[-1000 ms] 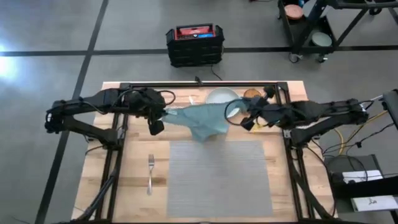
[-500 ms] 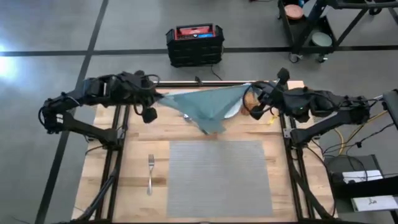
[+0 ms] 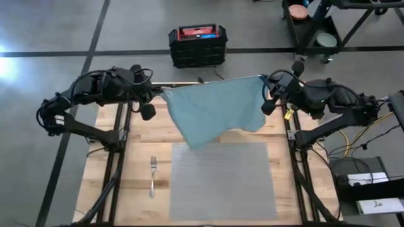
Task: Set table place
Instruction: Fold the blue napkin on the gray placemat
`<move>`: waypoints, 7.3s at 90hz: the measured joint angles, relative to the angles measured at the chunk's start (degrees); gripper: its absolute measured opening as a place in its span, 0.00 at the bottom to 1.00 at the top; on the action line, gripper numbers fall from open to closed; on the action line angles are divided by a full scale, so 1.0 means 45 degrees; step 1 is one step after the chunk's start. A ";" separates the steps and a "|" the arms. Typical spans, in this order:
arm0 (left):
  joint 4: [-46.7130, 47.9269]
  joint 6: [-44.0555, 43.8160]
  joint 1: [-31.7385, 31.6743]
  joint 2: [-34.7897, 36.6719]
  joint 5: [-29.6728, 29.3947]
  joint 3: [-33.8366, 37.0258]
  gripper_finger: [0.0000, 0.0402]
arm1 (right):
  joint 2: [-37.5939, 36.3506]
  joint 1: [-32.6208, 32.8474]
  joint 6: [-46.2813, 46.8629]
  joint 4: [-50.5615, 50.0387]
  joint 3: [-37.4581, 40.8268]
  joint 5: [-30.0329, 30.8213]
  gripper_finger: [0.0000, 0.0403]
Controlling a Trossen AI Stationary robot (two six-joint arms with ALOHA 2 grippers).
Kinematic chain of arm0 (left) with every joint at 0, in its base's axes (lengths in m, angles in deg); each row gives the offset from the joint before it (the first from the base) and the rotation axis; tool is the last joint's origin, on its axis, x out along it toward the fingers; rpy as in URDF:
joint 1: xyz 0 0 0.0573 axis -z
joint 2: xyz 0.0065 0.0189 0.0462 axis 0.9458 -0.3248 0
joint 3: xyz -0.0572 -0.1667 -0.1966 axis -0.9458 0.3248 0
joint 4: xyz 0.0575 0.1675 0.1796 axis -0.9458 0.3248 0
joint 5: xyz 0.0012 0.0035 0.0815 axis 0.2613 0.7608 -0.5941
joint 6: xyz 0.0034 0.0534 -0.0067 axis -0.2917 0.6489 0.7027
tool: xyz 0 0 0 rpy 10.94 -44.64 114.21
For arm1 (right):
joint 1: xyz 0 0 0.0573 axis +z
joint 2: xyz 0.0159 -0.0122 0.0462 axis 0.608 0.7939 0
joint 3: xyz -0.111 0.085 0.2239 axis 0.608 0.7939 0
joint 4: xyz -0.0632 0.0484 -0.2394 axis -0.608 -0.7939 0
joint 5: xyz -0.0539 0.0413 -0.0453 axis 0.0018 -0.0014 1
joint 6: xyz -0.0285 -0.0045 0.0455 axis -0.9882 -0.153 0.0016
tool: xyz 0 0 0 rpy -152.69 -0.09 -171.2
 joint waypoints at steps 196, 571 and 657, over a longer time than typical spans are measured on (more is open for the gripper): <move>-0.7260 -0.9570 1.1696 -0.3792 -0.0966 0.7561 0.00 | 0.8168 1.1629 1.8023 -0.6511 0.2391 -0.1123 0.00; -0.5993 -0.9442 0.8836 -0.3010 -0.6036 1.1978 0.01 | 1.1234 0.5836 2.1279 -0.9223 0.3760 -0.3359 0.01; -0.4283 -1.0519 0.8321 -0.2733 -0.3616 1.1058 0.53 | 0.3357 0.3566 1.6420 -0.3298 0.8284 -0.5543 0.47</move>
